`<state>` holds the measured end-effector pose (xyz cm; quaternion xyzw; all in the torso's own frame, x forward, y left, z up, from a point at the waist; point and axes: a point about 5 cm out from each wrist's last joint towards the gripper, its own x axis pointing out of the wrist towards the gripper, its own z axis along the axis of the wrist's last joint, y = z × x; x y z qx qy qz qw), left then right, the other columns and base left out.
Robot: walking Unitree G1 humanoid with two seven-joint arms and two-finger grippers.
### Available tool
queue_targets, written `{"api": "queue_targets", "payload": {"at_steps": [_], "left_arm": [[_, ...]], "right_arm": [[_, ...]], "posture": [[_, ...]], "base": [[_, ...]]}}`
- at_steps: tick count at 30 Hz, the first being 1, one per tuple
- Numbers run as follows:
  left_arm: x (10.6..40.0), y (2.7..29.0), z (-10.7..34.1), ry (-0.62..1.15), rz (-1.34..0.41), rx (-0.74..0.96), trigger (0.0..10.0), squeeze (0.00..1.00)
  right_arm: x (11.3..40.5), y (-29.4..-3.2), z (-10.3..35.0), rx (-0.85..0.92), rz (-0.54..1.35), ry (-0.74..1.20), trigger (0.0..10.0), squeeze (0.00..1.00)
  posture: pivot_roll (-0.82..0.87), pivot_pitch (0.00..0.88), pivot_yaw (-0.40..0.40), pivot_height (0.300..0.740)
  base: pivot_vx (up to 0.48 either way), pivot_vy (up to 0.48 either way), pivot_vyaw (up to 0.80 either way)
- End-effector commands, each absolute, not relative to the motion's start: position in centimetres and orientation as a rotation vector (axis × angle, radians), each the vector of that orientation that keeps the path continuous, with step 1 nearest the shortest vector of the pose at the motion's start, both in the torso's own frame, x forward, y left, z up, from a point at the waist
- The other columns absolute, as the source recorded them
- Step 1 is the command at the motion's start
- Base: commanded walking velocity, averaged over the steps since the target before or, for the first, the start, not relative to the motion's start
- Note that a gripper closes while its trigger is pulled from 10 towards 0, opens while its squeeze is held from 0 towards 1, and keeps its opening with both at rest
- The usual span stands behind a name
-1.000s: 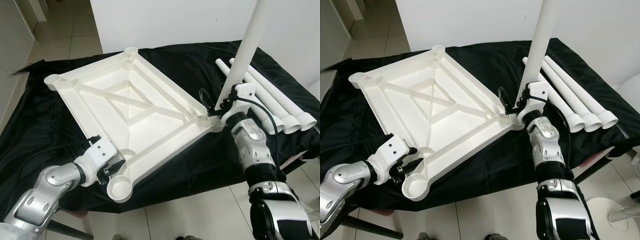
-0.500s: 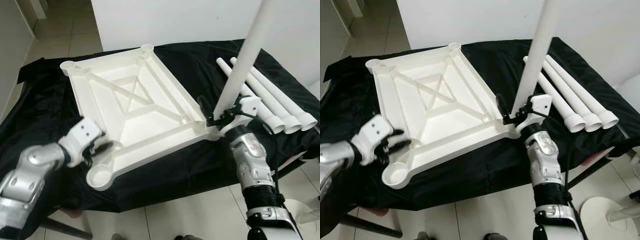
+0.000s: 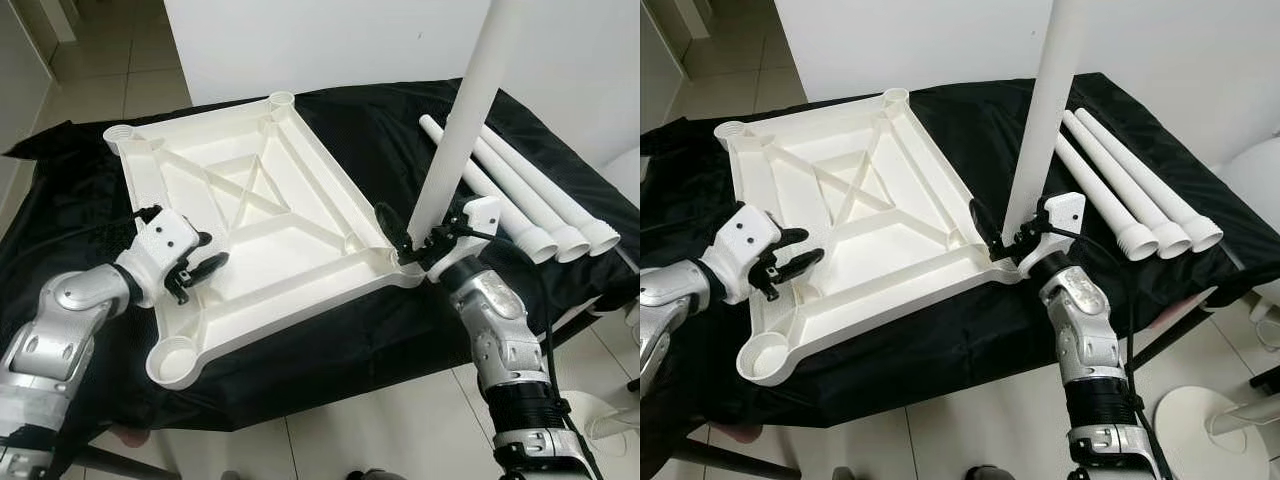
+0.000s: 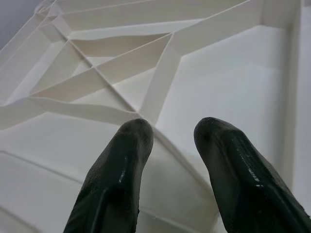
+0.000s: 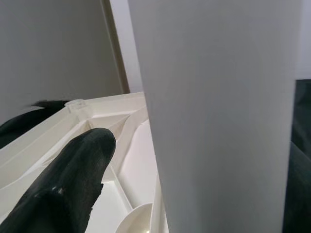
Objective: Building children table
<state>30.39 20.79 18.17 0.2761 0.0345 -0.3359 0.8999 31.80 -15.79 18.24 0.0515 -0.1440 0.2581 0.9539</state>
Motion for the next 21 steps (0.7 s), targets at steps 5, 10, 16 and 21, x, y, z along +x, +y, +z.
{"api": "queue_targets", "payload": {"at_steps": [5, 10, 16, 21], "left_arm": [[30.6, 21.4, 17.1, 0.096, -0.648, 0.620, 10.0, 0.00], [30.6, 21.5, 16.4, 0.122, -0.664, 0.657, 10.0, 0.00], [30.3, 21.6, 16.1, 0.136, -0.684, 0.663, 10.0, 0.00], [30.1, 21.6, 15.7, 0.143, -0.694, 0.657, 10.0, 0.00]], "right_arm": [[31.2, -15.8, 17.6, 0.126, 0.542, -0.253, 10.0, 0.00], [30.5, -15.5, 17.4, 0.115, 0.569, -0.241, 10.0, 0.00], [30.9, -16.5, 16.8, 0.106, 0.376, -0.243, 10.0, 0.00], [30.9, -16.6, 16.6, 0.149, 0.263, -0.260, 10.0, 0.00]], "posture": [[-0.06, 0.072, 0.029, 0.740], [-0.06, 0.073, 0.036, 0.740], [-0.05, 0.077, 0.037, 0.740], [-0.05, 0.082, 0.037, 0.740]], "base": [[0.000, 0.000, 0.00], [0.000, 0.000, 0.00], [0.000, 0.000, 0.00], [0.000, 0.000, 0.00]]}}
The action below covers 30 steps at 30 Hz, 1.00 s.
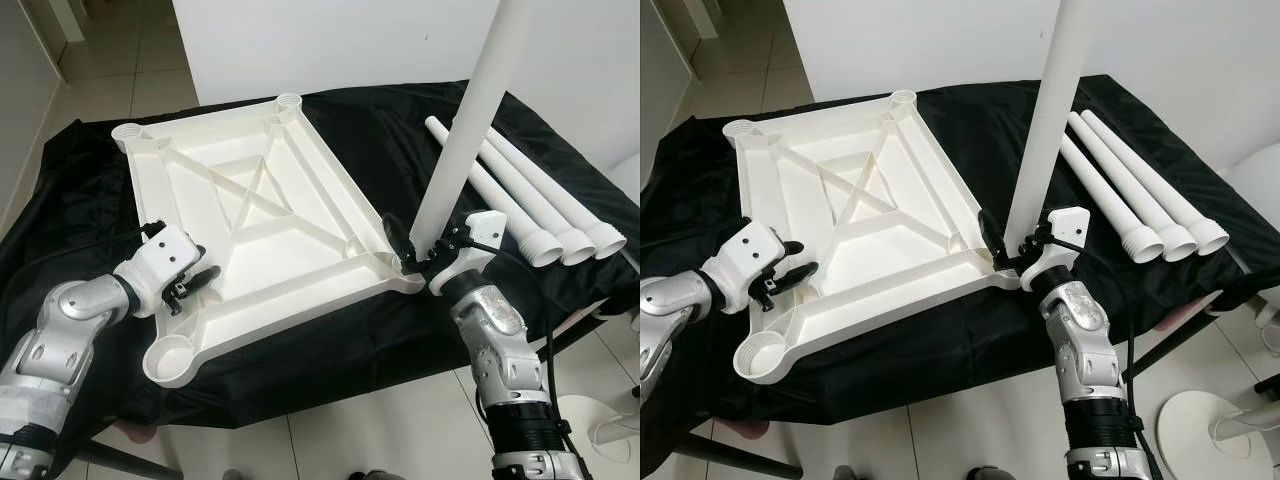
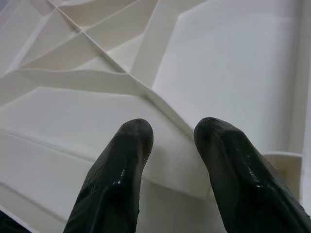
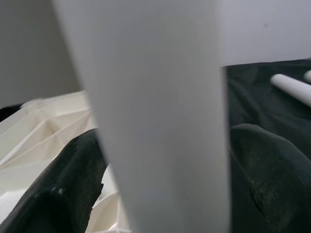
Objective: Building children table
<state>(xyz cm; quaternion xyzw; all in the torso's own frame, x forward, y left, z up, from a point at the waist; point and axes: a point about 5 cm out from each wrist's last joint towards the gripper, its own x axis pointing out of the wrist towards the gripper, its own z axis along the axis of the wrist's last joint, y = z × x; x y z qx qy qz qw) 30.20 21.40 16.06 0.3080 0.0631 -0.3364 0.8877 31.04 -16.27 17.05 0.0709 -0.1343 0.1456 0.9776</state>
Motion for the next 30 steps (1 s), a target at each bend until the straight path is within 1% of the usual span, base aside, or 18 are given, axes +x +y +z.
{"api": "queue_targets", "payload": {"at_steps": [1, 4, 8, 11, 16, 19, 21, 24, 29, 30], "left_arm": [[30.1, 21.6, 15.7, 0.143, -0.694, 0.657, 10.0, 0.00], [30.0, 21.6, 15.5, 0.143, -0.698, 0.661, 10.0, 0.00], [30.0, 21.7, 15.5, 0.145, -0.699, 0.663, 10.0, 0.00], [29.9, 21.9, 15.4, 0.147, -0.693, 0.663, 10.0, 0.00], [29.7, 21.6, 14.8, 0.161, -0.708, 0.662, 10.0, 0.00], [29.5, 21.5, 14.6, 0.164, -0.714, 0.667, 10.0, 0.00], [29.2, 21.2, 14.3, 0.170, -0.727, 0.665, 10.0, 0.00], [29.0, 20.9, 14.2, 0.173, -0.741, 0.666, 10.0, 0.00], [28.7, 20.8, 13.7, 0.185, -0.748, 0.667, 10.0, 0.00], [28.6, 20.8, 13.6, 0.188, -0.748, 0.668, 10.0, 0.00]], "right_arm": [[30.9, -16.6, 16.6, 0.149, 0.263, -0.260, 10.0, 0.00], [30.6, -16.5, 16.3, 0.158, 0.177, -0.263, 10.0, 0.00], [30.1, -16.2, 15.8, 0.158, 0.158, -0.253, 10.0, 0.00], [28.9, -15.9, 14.6, 0.149, 0.118, -0.230, 10.0, 0.00], [27.5, -15.5, 13.0, 0.140, 0.105, -0.167, 10.0, 0.00], [27.4, -15.5, 12.8, 0.141, 0.092, -0.161, 10.0, 0.00], [27.4, -15.9, 12.5, 0.154, 0.014, -0.150, 10.0, 0.00], [27.4, -16.0, 12.1, 0.168, -0.028, -0.133, 10.0, 0.00], [27.4, -15.9, 12.0, 0.150, -0.044, -0.130, 10.0, 0.00], [27.1, -15.6, 12.0, 0.122, -0.017, -0.135, 10.0, 0.00]], "posture": [[-0.05, 0.082, 0.037, 0.740], [-0.05, 0.084, 0.035, 0.740], [-0.04, 0.090, 0.034, 0.740], [-0.04, 0.100, 0.032, 0.740], [-0.04, 0.108, 0.035, 0.740], [-0.04, 0.111, 0.036, 0.740], [-0.04, 0.115, 0.037, 0.740], [-0.04, 0.116, 0.036, 0.740], [-0.03, 0.118, 0.034, 0.740], [-0.03, 0.118, 0.034, 0.740]], "base": [[0.000, 0.000, 0.00], [0.000, 0.000, 0.00], [0.000, 0.000, 0.00], [0.000, 0.000, 0.00], [0.000, 0.000, 0.00], [0.000, 0.000, 0.00], [0.000, 0.000, 0.00], [0.000, 0.000, 0.00], [0.000, 0.000, 0.00], [0.000, 0.000, 0.00]]}}
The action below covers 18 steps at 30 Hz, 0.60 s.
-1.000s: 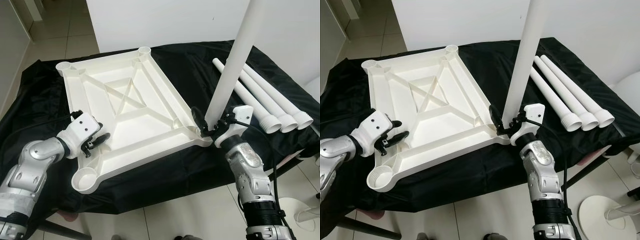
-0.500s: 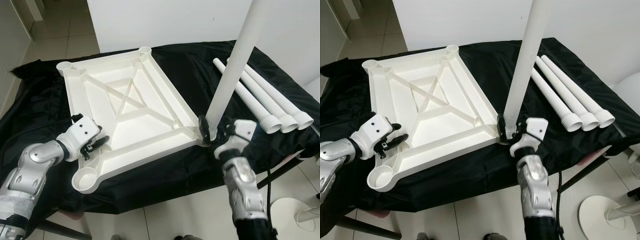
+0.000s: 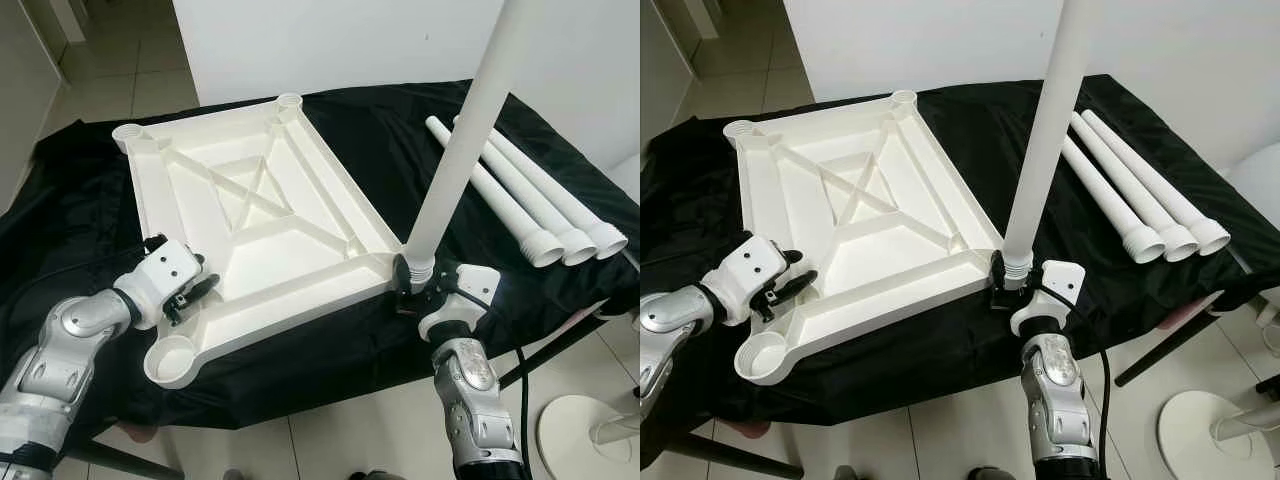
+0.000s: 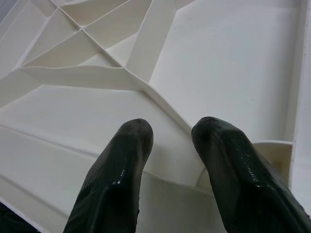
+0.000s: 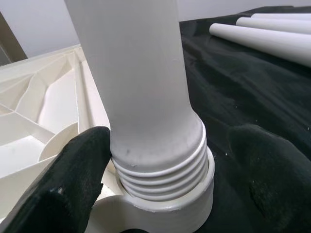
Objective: Building children table
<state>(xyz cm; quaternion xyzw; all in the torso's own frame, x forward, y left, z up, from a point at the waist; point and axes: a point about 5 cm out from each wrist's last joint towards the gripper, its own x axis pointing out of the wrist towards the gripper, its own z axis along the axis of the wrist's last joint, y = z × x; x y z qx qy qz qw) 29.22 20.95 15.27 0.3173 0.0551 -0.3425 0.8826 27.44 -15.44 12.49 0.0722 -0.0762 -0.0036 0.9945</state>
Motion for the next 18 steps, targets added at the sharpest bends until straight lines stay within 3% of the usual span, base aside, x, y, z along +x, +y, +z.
{"api": "queue_targets", "payload": {"at_steps": [1, 6, 13, 18], "left_arm": [[28.6, 20.8, 13.6, 0.188, -0.748, 0.670, 10.0, 0.00], [28.6, 21.0, 13.6, 0.190, -0.738, 0.671, 10.0, 0.00], [28.8, 21.0, 13.5, 0.194, -0.742, 0.676, 10.0, 0.00], [29.1, 20.8, 13.5, 0.195, -0.749, 0.680, 10.0, 0.00]], "right_arm": [[26.1, -15.5, 11.6, 0.118, 0.005, -0.130, 10.0, 0.00], [23.5, -16.0, 11.8, 0.010, 0.032, -0.178, 10.0, 0.00], [22.4, -17.9, 12.4, -0.058, -0.086, -0.211, 10.0, 0.00], [23.0, -19.7, 13.3, -0.054, -0.311, -0.231, 10.0, 0.00]], "posture": [[-0.03, 0.124, 0.027, 0.740], [-0.03, 0.129, 0.031, 0.740], [-0.05, 0.134, 0.042, 0.740], [-0.05, 0.131, 0.051, 0.740]], "base": [[0.000, 0.000, 0.00], [0.000, 0.000, 0.00], [0.000, 0.000, 0.00], [0.000, 0.000, 0.00]]}}
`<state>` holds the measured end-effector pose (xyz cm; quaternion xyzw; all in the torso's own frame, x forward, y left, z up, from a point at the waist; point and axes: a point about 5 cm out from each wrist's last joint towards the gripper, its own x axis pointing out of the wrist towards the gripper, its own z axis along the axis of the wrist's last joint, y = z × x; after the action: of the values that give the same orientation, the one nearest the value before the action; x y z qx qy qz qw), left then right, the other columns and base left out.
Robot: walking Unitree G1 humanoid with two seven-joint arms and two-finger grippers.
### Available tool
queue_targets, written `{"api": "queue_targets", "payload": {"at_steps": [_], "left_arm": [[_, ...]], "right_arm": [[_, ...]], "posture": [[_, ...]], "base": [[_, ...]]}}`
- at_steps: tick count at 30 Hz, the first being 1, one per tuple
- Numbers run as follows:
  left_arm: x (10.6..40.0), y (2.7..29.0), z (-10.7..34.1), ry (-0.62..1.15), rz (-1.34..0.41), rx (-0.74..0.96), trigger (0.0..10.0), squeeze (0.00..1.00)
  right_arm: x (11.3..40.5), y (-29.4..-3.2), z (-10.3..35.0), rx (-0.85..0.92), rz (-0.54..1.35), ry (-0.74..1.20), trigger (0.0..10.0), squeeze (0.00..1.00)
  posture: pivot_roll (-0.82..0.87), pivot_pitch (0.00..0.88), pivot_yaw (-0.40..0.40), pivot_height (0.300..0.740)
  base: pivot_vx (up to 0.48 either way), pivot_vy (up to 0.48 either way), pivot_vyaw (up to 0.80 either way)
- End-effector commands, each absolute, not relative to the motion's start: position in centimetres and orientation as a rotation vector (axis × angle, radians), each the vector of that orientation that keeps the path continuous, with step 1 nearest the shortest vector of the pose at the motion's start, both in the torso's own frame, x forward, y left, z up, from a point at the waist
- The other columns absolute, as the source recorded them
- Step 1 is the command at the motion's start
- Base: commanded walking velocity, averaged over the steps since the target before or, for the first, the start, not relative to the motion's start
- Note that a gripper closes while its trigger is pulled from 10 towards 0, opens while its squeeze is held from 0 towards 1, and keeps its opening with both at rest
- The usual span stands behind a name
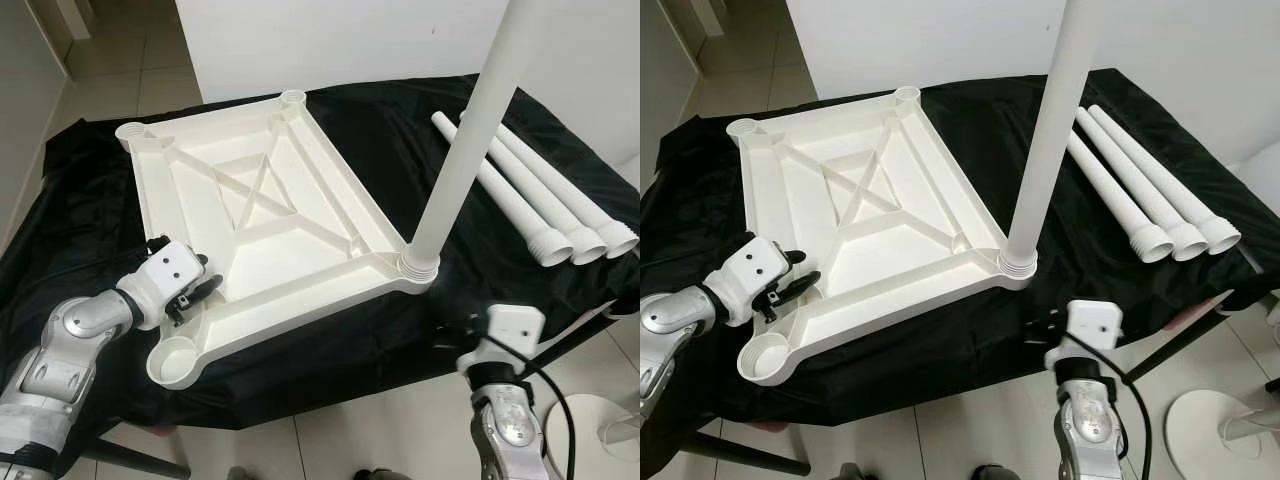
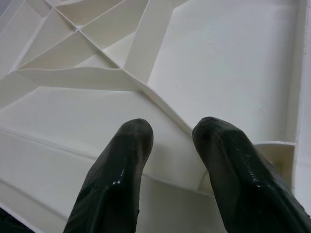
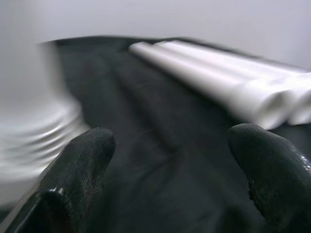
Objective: Building children table
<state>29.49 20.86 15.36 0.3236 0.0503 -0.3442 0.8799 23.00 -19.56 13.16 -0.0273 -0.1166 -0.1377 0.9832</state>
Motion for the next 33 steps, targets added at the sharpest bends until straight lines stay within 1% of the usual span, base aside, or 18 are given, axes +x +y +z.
{"api": "queue_targets", "payload": {"at_steps": [1, 4, 6, 7, 9, 10, 11, 12, 16, 21, 24, 26, 28, 33], "left_arm": [[29.1, 20.8, 13.5, 0.195, -0.749, 0.680, 10.0, 0.00], [29.1, 20.8, 13.4, 0.195, -0.750, 0.679, 10.0, 0.00], [28.9, 20.6, 13.2, 0.199, -0.763, 0.678, 10.0, 0.00], [28.9, 20.6, 13.2, 0.199, -0.763, 0.678, 10.0, 0.00], [28.5, 20.4, 12.9, 0.212, -0.782, 0.678, 10.0, 0.00], [28.5, 20.4, 12.9, 0.212, -0.782, 0.678, 10.0, 0.00], [28.2, 20.3, 12.7, 0.218, -0.792, 0.677, 10.0, 0.00], [27.5, 20.0, 12.0, 0.244, -0.835, 0.674, 10.0, 0.00], [26.7, 19.6, 11.5, 0.265, -0.875, 0.676, 10.0, 0.00], [25.5, 18.1, 11.1, 0.271, -0.937, 0.623, 10.0, 0.00], [25.4, 17.9, 11.1, 0.269, -0.942, 0.617, 10.0, 0.00], [24.9, 16.5, 11.8, 0.237, -0.990, 0.532, 10.0, 0.00], [24.4, 15.2, 12.1, 0.212, -1.041, 0.503, 10.0, 0.00], [24.4, 14.8, 12.3, 0.190, -1.038, 0.489, 10.0, 0.00]], "right_arm": [[23.0, -19.7, 13.3, -0.054, -0.311, -0.231, 10.0, 0.00], [23.3, -19.6, 13.3, -0.040, -0.322, -0.231, 10.0, 0.00], [24.6, -18.8, 13.6, -0.005, -0.329, -0.238, 10.0, 0.00], [24.6, -18.8, 13.6, -0.005, -0.329, -0.238, 10.0, 0.00], [26.2, -17.8, 14.0, 0.030, -0.316, -0.250, 10.0, 0.00], [26.2, -17.8, 14.0, 0.030, -0.316, -0.250, 10.0, 0.00], [26.8, -17.5, 14.3, 0.036, -0.305, -0.259, 10.0, 0.00], [28.3, -16.6, 14.9, 0.074, -0.268, -0.271, 10.0, 0.00], [29.4, -15.8, 15.4, 0.098, -0.222, -0.276, 10.0, 0.00], [31.6, -13.9, 15.8, 0.155, -0.048, -0.238, 10.0, 0.00], [31.8, -13.8, 15.9, 0.150, -0.039, -0.240, 10.0, 0.00], [32.7, -13.6, 16.1, 0.146, -0.009, -0.233, 10.0, 0.00], [33.4, -13.4, 16.2, 0.115, 0.036, -0.235, 10.0, 0.00], [33.6, -14.0, 16.3, 0.099, 0.001, -0.250, 10.0, 0.00]], "posture": [[-0.05, 0.131, 0.051, 0.740], [-0.05, 0.131, 0.051, 0.740], [-0.05, 0.128, 0.051, 0.740], [-0.05, 0.128, 0.051, 0.740], [-0.04, 0.126, 0.051, 0.740], [-0.04, 0.126, 0.051, 0.740], [-0.04, 0.125, 0.053, 0.740], [-0.03, 0.124, 0.050, 0.740], [-0.03, 0.121, 0.046, 0.740], [-0.01, 0.118, 0.034, 0.740], [-0.02, 0.117, 0.035, 0.740], [-0.02, 0.114, 0.036, 0.740], [-0.02, 0.111, 0.037, 0.740], [-0.02, 0.107, 0.036, 0.740]], "base": [[0.000, 0.000, 0.00], [0.000, 0.000, 0.00], [0.000, 0.000, 0.00], [0.000, 0.000, 0.00], [0.000, 0.000, 0.00], [0.000, 0.000, 0.00], [0.000, 0.000, 0.00], [0.000, 0.000, 0.00], [0.000, 0.000, 0.00], [0.000, 0.000, 0.00], [0.000, 0.000, 0.00], [0.000, 0.000, 0.00], [0.000, 0.000, 0.00], [0.000, 0.000, 0.00]]}}
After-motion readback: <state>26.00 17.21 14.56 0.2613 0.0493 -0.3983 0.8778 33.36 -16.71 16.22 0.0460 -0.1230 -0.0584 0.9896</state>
